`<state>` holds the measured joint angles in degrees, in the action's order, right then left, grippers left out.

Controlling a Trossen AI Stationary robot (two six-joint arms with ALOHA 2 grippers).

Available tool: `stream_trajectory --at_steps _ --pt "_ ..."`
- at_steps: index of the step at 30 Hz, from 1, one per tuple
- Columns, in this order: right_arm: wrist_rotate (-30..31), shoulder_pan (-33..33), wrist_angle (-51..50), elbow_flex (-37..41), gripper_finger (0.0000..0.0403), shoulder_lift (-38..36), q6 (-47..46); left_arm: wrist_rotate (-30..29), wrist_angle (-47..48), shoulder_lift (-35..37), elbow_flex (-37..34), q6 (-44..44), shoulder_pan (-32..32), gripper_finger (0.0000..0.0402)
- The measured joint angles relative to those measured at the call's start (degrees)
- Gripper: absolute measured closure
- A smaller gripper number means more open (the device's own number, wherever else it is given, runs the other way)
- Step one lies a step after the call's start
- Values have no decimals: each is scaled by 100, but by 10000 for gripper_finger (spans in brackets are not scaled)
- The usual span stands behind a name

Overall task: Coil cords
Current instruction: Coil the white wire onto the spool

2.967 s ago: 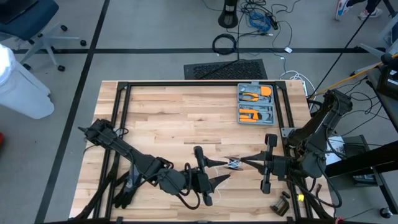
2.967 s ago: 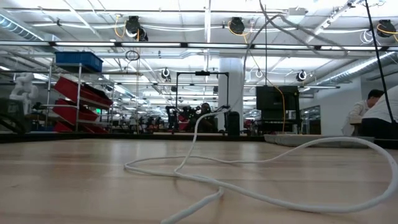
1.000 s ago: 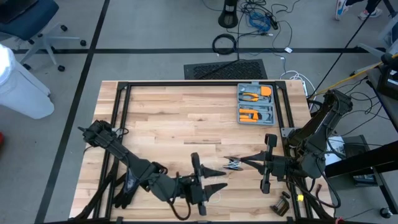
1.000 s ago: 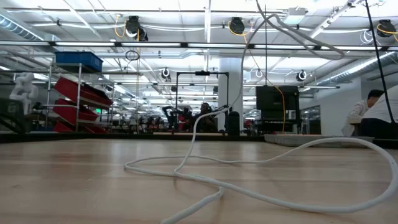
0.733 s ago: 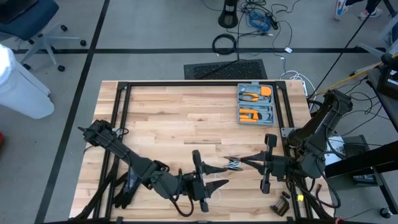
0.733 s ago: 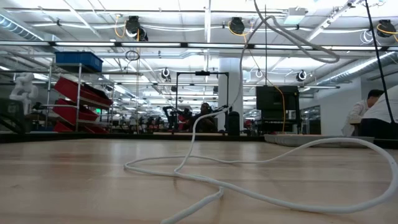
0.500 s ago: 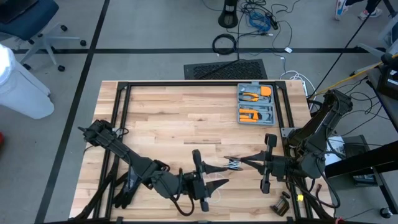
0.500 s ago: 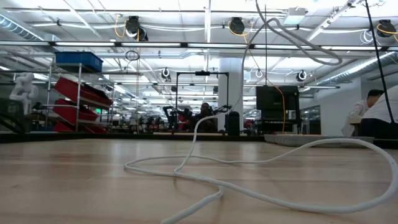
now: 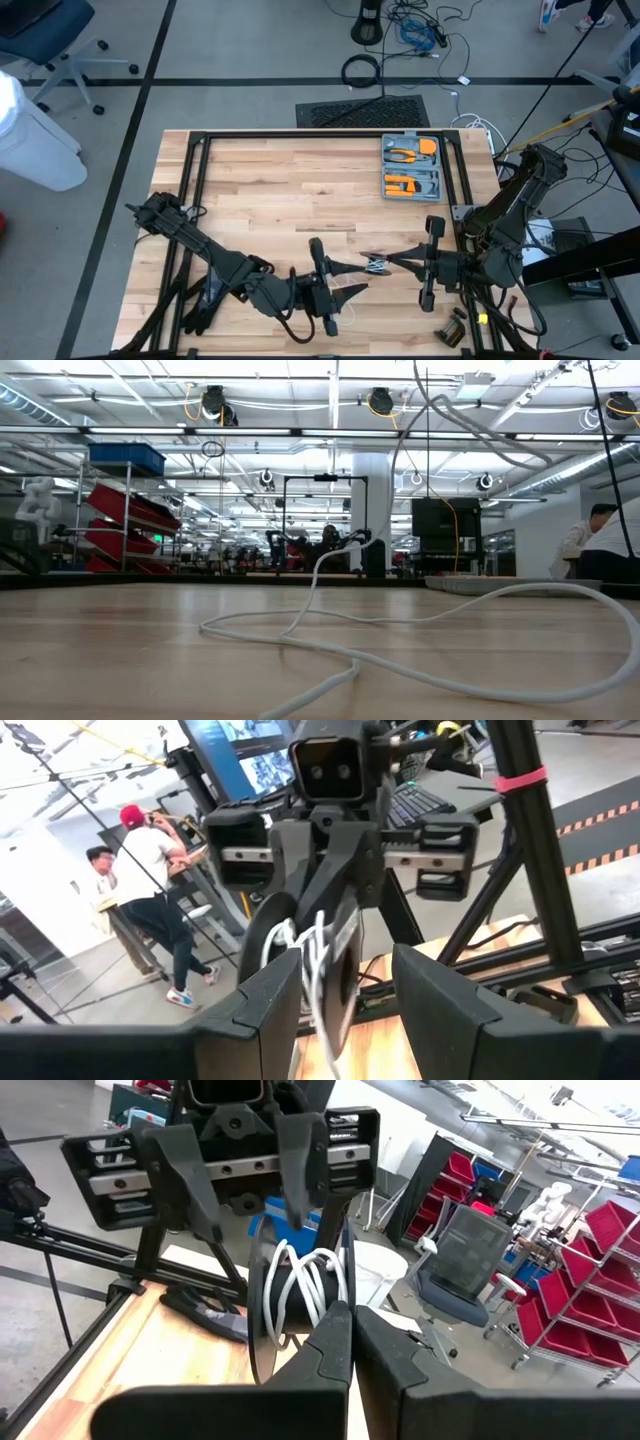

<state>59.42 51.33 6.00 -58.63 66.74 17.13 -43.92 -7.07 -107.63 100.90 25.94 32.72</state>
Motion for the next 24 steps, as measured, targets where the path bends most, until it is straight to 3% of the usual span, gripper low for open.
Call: stream_trajectory --at_steps 24 --pt "21 -2 -9 0 403 1 -37 48 333 -2 0 -303 -78 238"
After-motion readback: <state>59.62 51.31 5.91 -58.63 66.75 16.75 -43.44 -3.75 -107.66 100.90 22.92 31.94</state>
